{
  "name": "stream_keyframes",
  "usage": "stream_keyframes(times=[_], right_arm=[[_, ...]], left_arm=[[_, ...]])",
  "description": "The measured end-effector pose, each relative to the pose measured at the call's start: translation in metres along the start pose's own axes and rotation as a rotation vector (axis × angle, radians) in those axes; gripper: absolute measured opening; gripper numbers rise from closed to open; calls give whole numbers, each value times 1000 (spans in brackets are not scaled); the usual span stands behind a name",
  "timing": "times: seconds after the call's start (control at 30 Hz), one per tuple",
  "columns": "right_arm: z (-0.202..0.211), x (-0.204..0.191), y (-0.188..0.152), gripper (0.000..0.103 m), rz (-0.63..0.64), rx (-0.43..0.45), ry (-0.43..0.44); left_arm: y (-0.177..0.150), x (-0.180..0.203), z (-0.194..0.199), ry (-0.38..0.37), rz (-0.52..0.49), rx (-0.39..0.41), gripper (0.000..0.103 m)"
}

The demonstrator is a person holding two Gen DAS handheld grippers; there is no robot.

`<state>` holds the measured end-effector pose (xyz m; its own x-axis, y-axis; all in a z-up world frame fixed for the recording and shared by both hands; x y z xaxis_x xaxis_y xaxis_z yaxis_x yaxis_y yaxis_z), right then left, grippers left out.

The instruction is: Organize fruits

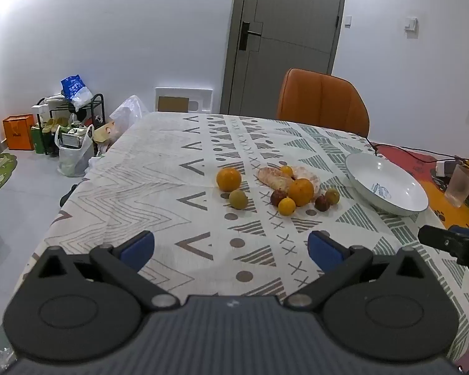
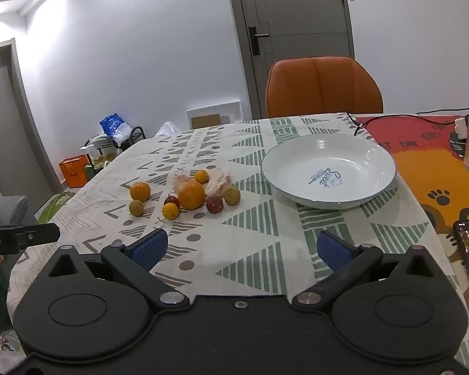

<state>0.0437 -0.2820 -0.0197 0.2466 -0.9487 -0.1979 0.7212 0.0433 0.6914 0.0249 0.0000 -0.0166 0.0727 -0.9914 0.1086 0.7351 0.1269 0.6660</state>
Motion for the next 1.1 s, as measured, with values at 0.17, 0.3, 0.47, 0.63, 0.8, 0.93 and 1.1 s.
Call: stream_keyframes(times=[0.17, 0.3, 0.47, 0.63, 0.8, 0.93, 1.1], right_arm=[[-2, 2, 0, 103, -9, -6, -3], [-6, 2, -3, 103, 4, -8, -11], [-7, 2, -3, 103, 7, -12, -18], [-6, 1, -3, 103, 12, -12, -24], [-6, 0, -1, 103, 24, -10, -25], [-5, -3, 1, 103, 34, -9, -26], [-4, -7, 2, 103, 48, -7, -21]], left_arm=[[-1, 0, 2, 5, -2, 6, 103], [-3, -2, 0, 9, -1, -2, 103], [-5, -3, 1, 12, 1, -5, 103], [-1, -3, -6, 14, 11, -17, 103], [-1, -4, -7, 15, 14, -16, 103], [0, -4, -6, 14, 15, -16, 103], [0, -6, -5, 16, 16, -13, 103]])
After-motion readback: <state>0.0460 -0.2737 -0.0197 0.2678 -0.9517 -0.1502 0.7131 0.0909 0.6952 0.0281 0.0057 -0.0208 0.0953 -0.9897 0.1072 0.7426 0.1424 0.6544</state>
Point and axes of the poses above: each gripper's, at about its wrist camera, not at the fingertips, and z roughly against the way its jaws point, x to its right, y to its top, the point moved 3 cm from there along -z, roughly the way its jaws point, and after that the axes turned 14 degrees about -x, right-handed, at the moved point
